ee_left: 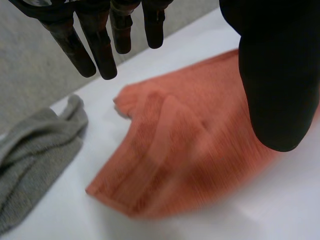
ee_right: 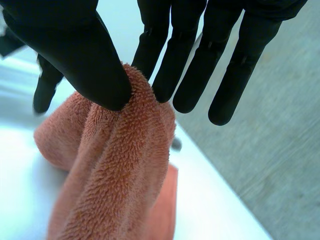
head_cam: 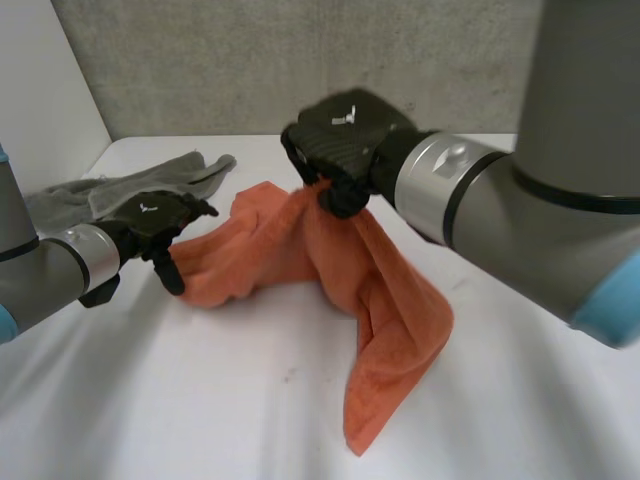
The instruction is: Fold the laundry.
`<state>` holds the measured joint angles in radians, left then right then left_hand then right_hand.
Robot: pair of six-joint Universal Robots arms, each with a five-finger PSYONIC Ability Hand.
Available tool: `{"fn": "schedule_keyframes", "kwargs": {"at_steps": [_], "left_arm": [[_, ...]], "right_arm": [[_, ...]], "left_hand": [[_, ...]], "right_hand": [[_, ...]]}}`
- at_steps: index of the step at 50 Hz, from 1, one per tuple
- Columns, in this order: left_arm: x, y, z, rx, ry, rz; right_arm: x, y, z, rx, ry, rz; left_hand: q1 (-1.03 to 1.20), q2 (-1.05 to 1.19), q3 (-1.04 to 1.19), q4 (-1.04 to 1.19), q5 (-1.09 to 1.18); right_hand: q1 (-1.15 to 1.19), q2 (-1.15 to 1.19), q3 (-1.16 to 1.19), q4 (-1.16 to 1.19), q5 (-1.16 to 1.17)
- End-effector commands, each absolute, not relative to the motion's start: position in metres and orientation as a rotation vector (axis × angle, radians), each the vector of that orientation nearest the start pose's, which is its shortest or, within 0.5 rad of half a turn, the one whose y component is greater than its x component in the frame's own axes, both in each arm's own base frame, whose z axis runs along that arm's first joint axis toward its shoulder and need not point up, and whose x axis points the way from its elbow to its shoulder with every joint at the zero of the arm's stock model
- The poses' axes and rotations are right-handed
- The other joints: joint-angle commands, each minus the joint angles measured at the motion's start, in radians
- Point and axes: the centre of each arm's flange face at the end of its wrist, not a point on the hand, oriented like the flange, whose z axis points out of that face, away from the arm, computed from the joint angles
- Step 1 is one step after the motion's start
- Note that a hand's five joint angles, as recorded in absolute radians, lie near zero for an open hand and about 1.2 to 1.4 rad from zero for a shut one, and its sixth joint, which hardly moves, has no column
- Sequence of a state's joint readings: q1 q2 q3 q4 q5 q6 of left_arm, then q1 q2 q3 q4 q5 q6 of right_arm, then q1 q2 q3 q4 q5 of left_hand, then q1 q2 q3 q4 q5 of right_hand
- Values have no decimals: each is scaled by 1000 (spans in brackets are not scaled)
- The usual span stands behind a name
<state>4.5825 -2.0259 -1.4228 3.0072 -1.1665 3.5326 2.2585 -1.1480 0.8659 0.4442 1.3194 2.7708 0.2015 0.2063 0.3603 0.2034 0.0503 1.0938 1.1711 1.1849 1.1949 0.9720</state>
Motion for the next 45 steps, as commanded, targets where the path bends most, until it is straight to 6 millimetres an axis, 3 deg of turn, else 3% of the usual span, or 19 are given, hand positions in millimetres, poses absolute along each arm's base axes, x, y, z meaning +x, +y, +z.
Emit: {"fn": "schedule_keyframes", "kwargs": {"at_steps": [1, 7, 11, 12, 16, 22, 27, 31, 39, 45], "left_arm": [[-206, -328, 185, 1093, 2664, -1700], [-210, -335, 170, 1144, 2668, -1648], [-220, -336, 159, 1202, 2677, -1606], [-222, -339, 157, 1208, 2668, -1600], [-222, -349, 162, 1144, 2615, -1607], [-222, -354, 174, 1056, 2620, -1654], [-227, -344, 186, 1076, 2663, -1706], [-227, -324, 190, 1122, 2730, -1664], [-218, -293, 186, 1040, 2790, -1532], [-218, -289, 174, 900, 2876, -1445]], "right_arm": [[350, -173, 362, -1243, 1627, -1812], [344, -158, 375, -1219, 1589, -1827], [339, -153, 384, -1160, 1577, -1842], [337, -155, 386, -1130, 1581, -1856], [331, -164, 385, -1074, 1620, -1875], [317, -175, 381, -1036, 1681, -1892], [313, -183, 370, -1042, 1725, -1872], [314, -182, 361, -1054, 1744, -1846], [320, -171, 367, -1068, 1689, -1859], [322, -157, 381, -1065, 1636, -1885]], "left_hand": [[-27, -32, -186, -29, -50], [6, 1, -153, 4, -18], [507, 502, 348, 505, 483], [793, 788, 634, 791, 770], [1194, 1189, 1035, 1192, 1171], [1195, 1190, 1036, 1193, 1171], [1195, 1190, 1036, 1193, 1171], [623, 619, 465, 622, 600], [458, 454, 300, 456, 435], [432, 427, 273, 430, 408]], "right_hand": [[302, 225, 211, 201, 250], [302, 225, 211, 201, 250], [302, 225, 211, 201, 250], [302, 225, 211, 201, 250], [302, 225, 211, 201, 250], [302, 225, 211, 201, 250], [302, 225, 211, 201, 250], [302, 225, 211, 201, 250], [302, 225, 211, 201, 250], [302, 225, 211, 201, 250]]}}
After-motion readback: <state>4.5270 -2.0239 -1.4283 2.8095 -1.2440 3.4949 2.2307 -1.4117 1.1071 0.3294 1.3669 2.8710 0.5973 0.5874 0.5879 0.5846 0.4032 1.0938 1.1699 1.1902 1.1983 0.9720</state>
